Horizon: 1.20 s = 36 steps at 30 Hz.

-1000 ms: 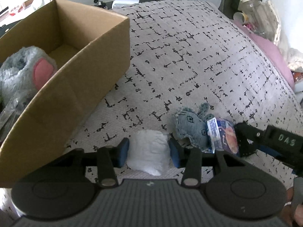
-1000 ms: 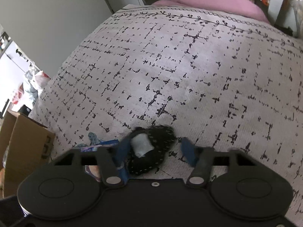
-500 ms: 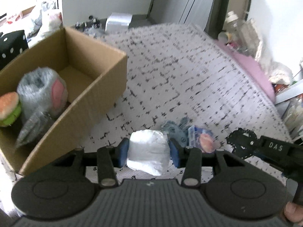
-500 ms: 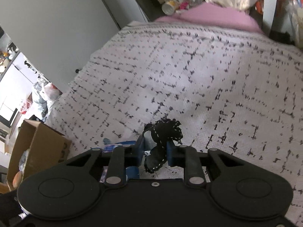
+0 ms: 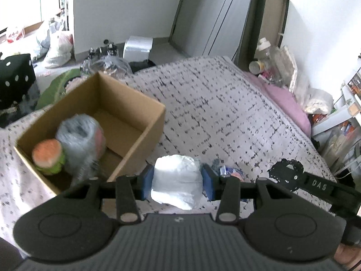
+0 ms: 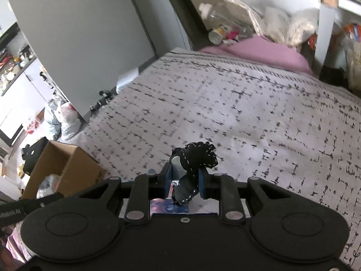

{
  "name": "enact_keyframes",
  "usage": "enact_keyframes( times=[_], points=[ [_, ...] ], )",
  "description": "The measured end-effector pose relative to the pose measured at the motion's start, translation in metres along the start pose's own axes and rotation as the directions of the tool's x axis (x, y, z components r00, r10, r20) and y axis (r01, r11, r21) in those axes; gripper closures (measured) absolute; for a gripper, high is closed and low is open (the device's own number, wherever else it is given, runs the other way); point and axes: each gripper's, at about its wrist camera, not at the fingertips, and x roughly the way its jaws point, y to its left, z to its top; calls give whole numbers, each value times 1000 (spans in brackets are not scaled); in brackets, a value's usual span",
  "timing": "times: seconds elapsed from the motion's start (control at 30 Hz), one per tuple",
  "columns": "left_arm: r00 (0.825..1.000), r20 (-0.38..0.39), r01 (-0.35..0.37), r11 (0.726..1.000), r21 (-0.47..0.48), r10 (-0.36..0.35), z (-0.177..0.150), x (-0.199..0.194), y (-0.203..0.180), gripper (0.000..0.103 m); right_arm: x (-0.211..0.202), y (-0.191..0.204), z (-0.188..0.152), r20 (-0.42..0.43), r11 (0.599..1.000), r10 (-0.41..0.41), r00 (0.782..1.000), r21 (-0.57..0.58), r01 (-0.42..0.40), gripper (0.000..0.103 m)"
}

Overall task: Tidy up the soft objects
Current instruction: 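Carry the white roll and black plush with both tools over the box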

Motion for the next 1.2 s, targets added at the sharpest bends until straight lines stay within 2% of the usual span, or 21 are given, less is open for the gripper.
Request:
enact_keyframes(
  times=[0.23,0.6,0.97,1.2],
  points=[
    [999,51,10,1000,27,-12,15,-31,21,58,-20,33,2,53,996,67,996,-55,-64,80],
    [997,73,-2,1000,20,0,22,-57,67,58,-30,75,-4,79,984,108,991,-150,-95,80],
    [998,63,-15,999,-49,18,27,-56,115,58,-21,119,-17,85,968,161,983,-210,-140,80],
    [999,48,-12,997,-81,16,32,-45,136,58,-3,152,-24,53,957,192,980,-231,-175,79]
  ],
)
